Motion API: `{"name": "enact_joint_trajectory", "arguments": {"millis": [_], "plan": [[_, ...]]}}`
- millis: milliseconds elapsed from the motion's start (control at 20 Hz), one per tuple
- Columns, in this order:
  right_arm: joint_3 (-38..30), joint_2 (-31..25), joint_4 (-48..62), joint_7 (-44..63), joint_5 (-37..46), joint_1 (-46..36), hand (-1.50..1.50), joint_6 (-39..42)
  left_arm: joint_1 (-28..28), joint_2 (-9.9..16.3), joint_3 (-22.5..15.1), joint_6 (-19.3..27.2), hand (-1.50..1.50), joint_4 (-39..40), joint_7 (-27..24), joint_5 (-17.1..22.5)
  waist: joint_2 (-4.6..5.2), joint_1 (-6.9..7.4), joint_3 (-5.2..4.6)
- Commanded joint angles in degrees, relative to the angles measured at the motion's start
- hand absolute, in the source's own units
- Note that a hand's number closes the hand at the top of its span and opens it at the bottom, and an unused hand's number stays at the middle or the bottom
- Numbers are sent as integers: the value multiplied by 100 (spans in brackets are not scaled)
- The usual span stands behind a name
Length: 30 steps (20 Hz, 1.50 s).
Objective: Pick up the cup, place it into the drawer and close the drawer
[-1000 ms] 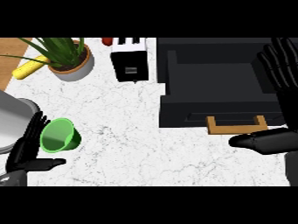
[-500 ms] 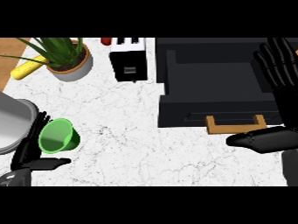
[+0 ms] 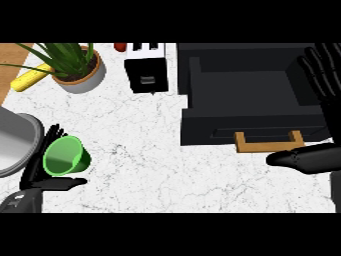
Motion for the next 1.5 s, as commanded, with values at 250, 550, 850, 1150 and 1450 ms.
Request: {"name": "enact_joint_trajectory", "arguments": {"millis": [250,550,850,1150,1450], "plan": [[-32,-54,37,179,-73,-146,-150,13,-238,-234,-35,-1313,150,-39,-432,98,13,-29,-11],[-35,-41,-10,101,-16,-98,-150,-8,-147,-337,40,460,150,-470,-1269,-20,15,-31,-6],[138,134,243,-68,277,-170,-150,-169,-294,-631,396,568,150,-555,-1507,327,9,45,1],[46,50,65,-300,85,300,-150,120,-656,-1143,625,798,150,-727,-1440,604,-20,11,14],[-311,-175,395,-406,-63,136,-150,226,-1191,-1379,112,770,150,-1318,-752,362,-57,128,31]]}}
